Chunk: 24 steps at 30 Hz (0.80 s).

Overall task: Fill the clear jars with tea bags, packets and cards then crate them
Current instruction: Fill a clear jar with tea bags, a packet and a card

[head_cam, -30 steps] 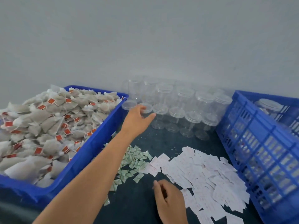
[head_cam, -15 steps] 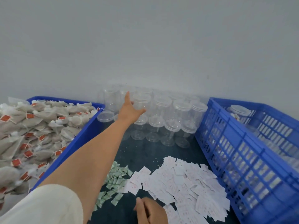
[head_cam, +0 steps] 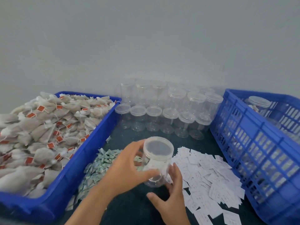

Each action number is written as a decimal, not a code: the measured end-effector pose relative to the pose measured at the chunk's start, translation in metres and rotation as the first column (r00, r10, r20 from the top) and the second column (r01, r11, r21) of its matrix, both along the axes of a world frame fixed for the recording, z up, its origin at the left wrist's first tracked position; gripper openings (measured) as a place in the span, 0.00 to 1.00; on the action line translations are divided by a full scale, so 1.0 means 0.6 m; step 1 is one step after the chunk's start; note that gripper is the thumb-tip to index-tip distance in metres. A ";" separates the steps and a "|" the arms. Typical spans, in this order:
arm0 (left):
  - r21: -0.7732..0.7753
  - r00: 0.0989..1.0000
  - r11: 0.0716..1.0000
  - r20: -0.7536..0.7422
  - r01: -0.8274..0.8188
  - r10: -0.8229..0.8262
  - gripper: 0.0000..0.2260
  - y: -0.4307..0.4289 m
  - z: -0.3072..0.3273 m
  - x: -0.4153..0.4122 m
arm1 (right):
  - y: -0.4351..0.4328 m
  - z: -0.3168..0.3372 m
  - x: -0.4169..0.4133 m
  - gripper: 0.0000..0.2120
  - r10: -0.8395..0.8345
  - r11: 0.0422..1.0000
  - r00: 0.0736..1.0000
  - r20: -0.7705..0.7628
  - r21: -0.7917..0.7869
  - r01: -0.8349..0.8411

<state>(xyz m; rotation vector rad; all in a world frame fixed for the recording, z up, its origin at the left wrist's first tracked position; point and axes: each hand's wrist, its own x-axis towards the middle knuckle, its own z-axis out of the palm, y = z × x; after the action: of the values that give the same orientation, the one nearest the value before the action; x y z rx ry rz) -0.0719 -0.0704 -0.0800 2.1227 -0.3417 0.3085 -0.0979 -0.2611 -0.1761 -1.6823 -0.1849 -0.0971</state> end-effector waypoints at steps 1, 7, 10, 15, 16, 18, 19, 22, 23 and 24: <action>0.015 1.000 1.000 -0.012 0.018 -0.018 0.39 -0.006 -0.017 -0.028 | 0.000 0.000 0.001 0.62 0.052 0.998 0.999 0.002 0.017 -0.052; 0.289 0.998 0.957 -0.069 0.017 0.003 0.52 0.014 -0.010 -0.098 | 0.009 0.004 -0.013 0.45 0.173 0.984 0.974 0.145 -0.072 -0.164; 0.448 0.988 0.885 0.021 0.125 -0.151 0.49 0.013 0.035 -0.093 | 0.014 0.012 -0.024 0.43 0.245 0.966 0.951 0.189 -0.131 -0.223; 0.550 0.950 0.831 0.214 0.077 -0.229 0.17 -0.022 0.040 -0.094 | 0.006 0.014 -0.031 0.38 0.267 0.950 0.943 0.197 -0.220 -0.223; 0.536 0.951 0.844 0.251 0.020 -0.182 0.16 -0.028 0.035 -0.096 | 0.006 0.012 -0.031 0.35 0.252 0.948 0.946 0.203 -0.249 -0.199; 0.497 0.960 0.859 0.279 -0.122 -0.025 0.17 -0.038 0.025 -0.101 | 0.011 0.009 -0.032 0.32 0.176 0.950 0.953 0.248 -0.296 -0.098; 0.481 0.963 0.854 0.256 -0.197 0.078 0.19 -0.043 0.022 -0.103 | 0.015 0.007 -0.031 0.32 0.120 0.948 0.949 0.291 -0.318 -0.022; 0.486 0.946 0.818 0.060 -0.307 0.320 0.24 -0.047 0.015 -0.103 | 0.020 -0.001 -0.027 0.32 0.042 0.928 0.917 0.397 -0.356 0.111; 0.511 0.943 0.811 0.000 -0.285 0.332 0.26 -0.042 0.013 -0.104 | 0.019 -0.003 -0.027 0.33 0.044 0.929 0.917 0.396 -0.355 0.109; 0.551 0.951 0.803 -0.048 -0.229 0.304 0.29 -0.035 0.013 -0.105 | 0.018 -0.004 -0.027 0.35 0.054 0.932 0.923 0.382 -0.350 0.090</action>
<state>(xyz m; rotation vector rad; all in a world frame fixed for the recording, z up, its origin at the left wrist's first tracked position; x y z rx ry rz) -0.1348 -0.0915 -0.0720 2.7479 -0.0400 0.2457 -0.1141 -0.2501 -0.1785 -2.0218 -0.5106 -0.4352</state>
